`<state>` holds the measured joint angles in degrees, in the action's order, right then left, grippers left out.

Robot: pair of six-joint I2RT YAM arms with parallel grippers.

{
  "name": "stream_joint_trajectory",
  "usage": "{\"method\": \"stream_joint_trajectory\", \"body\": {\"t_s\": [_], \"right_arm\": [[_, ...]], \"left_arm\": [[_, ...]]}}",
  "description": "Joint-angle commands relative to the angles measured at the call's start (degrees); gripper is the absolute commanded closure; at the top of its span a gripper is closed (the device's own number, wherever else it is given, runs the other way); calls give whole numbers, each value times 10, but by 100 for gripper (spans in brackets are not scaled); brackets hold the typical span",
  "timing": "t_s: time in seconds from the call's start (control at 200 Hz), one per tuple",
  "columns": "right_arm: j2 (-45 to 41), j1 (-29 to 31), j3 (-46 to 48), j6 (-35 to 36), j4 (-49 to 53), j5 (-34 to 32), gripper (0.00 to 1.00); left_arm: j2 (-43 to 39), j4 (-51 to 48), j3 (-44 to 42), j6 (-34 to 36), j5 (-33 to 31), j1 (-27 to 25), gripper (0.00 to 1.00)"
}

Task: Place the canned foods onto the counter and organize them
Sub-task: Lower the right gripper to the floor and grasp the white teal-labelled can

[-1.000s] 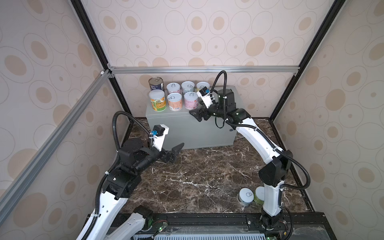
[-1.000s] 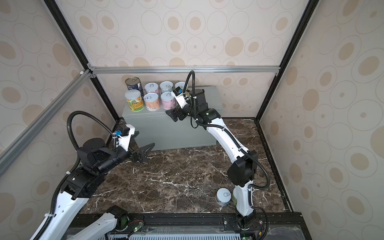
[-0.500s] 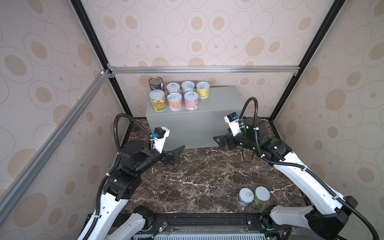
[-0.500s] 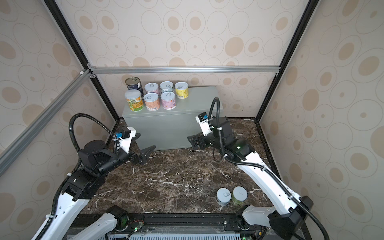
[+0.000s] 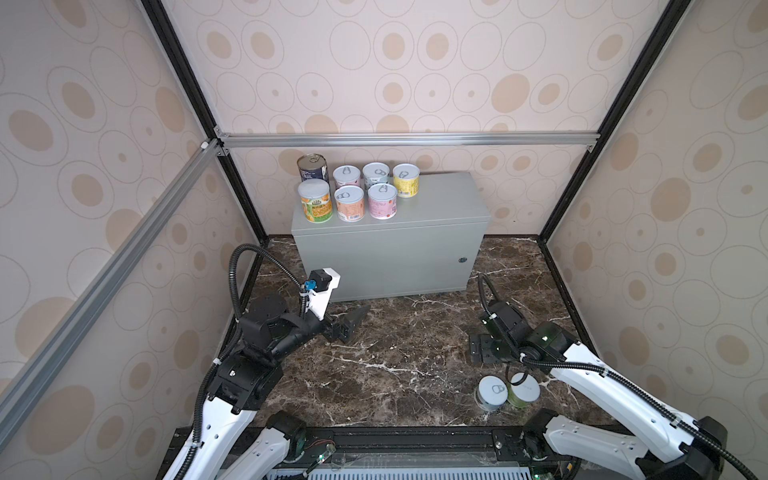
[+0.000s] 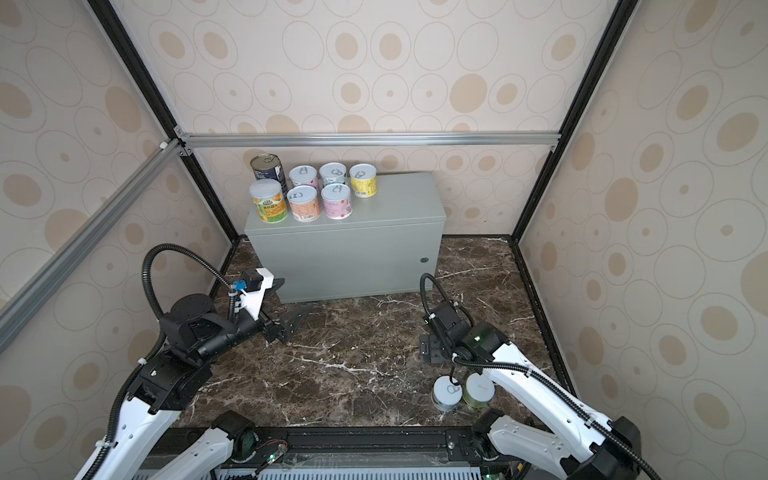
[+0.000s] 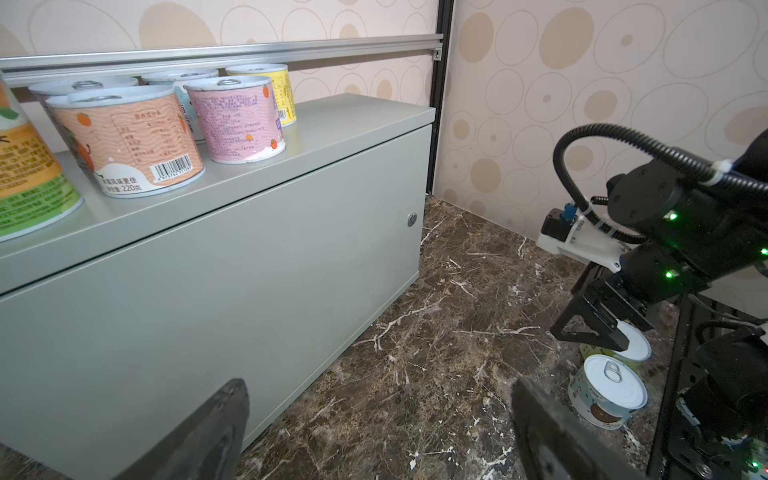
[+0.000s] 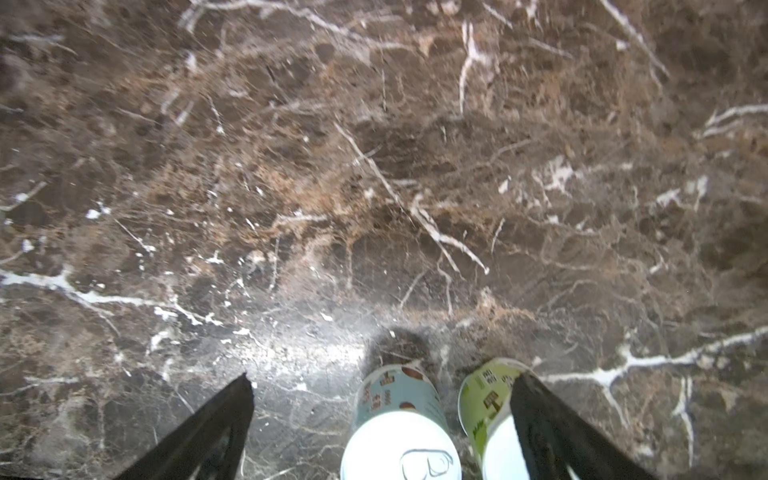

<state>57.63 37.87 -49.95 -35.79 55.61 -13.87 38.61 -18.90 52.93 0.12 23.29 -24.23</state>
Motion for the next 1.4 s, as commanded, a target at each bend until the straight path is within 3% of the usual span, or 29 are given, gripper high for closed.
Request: {"method": "stream_joint_trajectory", "body": {"t_s": [0.0,0.12,0.325,0.545,0.89,1.045,1.23,1.395], "right_arm": [[-12,9,37,-74,47,15,0],[-29,27,79,-104,41,55,0],[-49,76,133,-162,60,57,0],[-38,84,165,-166,11,80,3],[83,100,71,-86,-96,47,31],[190,101,-6,-20,-164,39,30],[276,101,-50,26,-203,48,16],[285,101,-32,32,-238,49,10]], "left_arm": [[-15,2,-4,17,4,-1,2],[-21,-1,-10,20,-1,-1,2],[-29,4,-18,14,-1,-1,2],[-34,9,-26,11,-6,-1,2],[-16,9,-13,23,-6,-1,2],[-6,10,-4,19,7,-2,2],[7,3,10,15,33,-1,2],[35,-47,34,34,148,-2,2]]}}
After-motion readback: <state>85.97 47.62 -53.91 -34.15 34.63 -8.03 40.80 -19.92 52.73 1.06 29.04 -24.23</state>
